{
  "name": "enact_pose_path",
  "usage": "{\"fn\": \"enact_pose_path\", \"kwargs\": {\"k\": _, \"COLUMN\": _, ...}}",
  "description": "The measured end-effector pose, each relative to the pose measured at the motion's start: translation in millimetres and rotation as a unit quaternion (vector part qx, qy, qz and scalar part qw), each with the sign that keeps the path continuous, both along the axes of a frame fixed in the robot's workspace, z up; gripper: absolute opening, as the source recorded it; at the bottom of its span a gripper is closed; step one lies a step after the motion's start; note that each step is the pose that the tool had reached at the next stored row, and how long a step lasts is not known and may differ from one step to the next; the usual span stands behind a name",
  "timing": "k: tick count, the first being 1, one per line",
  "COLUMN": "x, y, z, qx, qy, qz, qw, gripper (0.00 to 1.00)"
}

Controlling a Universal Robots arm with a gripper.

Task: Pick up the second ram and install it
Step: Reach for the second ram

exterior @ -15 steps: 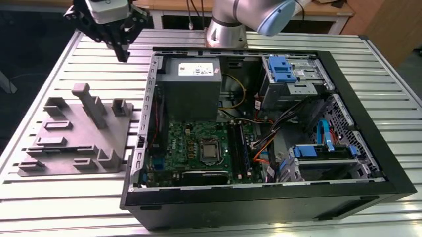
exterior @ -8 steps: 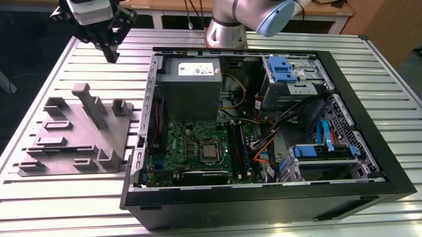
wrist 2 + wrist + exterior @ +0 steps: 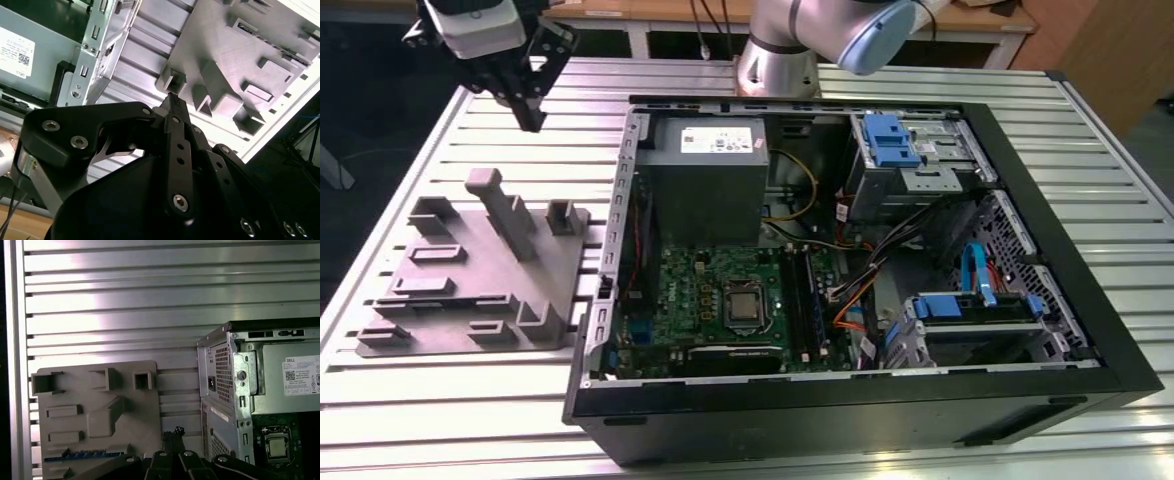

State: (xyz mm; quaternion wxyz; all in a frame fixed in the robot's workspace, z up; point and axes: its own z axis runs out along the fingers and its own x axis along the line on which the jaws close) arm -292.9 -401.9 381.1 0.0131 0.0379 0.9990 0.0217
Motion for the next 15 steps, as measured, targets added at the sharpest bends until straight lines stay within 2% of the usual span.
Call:
{"fn": "enact_pose_path", "kwargs": {"k": 8, "x": -11.0, "y": -5.5, "z": -5.1, "qx": 0.0000, "qy": 0.0000, "qz": 0.000, "qw": 1.0000, "gripper": 0.10}}
{"fn": "enact_pose_path", "kwargs": {"k": 15, "x": -15.6, "y": -13.2, "z": -9.9, "qx": 0.0000, "qy": 0.0000, "qz": 0.000, "qw": 1.0000, "gripper": 0.10}}
